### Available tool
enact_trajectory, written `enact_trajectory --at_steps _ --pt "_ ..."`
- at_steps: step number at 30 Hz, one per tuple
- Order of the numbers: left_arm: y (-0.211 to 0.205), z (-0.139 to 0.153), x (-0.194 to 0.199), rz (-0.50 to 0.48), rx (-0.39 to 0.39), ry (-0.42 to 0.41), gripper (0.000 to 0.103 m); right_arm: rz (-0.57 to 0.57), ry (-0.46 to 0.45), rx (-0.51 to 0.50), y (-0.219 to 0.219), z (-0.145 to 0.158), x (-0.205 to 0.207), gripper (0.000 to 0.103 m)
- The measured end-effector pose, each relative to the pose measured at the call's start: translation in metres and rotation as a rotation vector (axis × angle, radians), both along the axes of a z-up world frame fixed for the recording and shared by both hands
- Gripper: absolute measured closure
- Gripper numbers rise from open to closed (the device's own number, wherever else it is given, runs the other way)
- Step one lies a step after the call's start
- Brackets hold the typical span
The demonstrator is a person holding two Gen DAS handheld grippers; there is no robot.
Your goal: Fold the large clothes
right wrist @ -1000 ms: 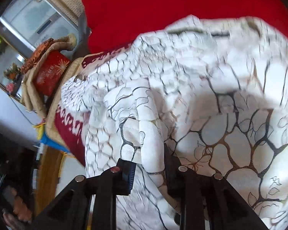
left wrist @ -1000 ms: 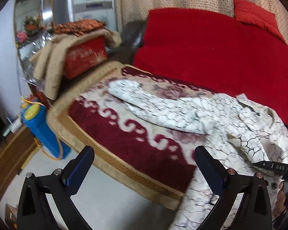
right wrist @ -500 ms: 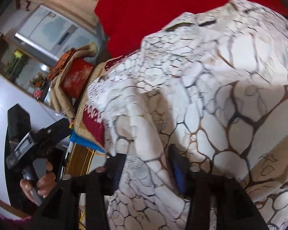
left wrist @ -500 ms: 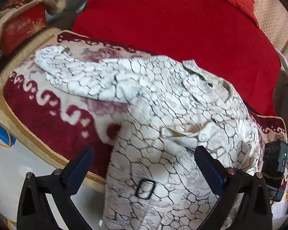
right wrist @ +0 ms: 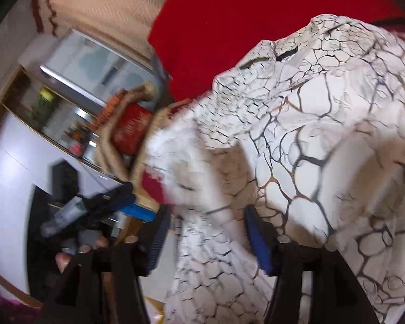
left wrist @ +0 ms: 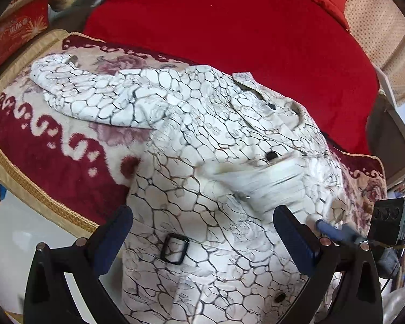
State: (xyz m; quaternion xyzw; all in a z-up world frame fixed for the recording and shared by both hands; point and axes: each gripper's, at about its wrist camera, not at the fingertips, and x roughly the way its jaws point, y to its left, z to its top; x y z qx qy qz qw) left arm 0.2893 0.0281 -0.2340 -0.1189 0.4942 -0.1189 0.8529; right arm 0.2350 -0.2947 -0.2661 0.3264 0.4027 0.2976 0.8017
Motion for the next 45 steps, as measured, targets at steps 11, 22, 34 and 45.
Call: enact_trajectory --at_steps 11,22,34,45 --pt "-0.001 -0.028 -0.002 -0.007 -0.086 0.074 0.006 -0.361 -0.016 -0.023 -0.066 0.003 -0.01 0.044" --pt "-0.023 -0.08 0.011 -0.017 -0.264 0.238 0.032 -0.468 0.053 -0.051 -0.073 -0.043 -0.014 0.066" --pt "-0.06 -0.026 0.023 -0.203 -0.123 0.034 0.097 -0.479 -0.017 -0.083 -0.064 -0.046 -0.024 0.065" --pt "-0.105 0.065 0.088 -0.41 0.273 -0.259 0.098 -0.525 -0.107 -0.015 -0.07 0.003 0.001 0.063"
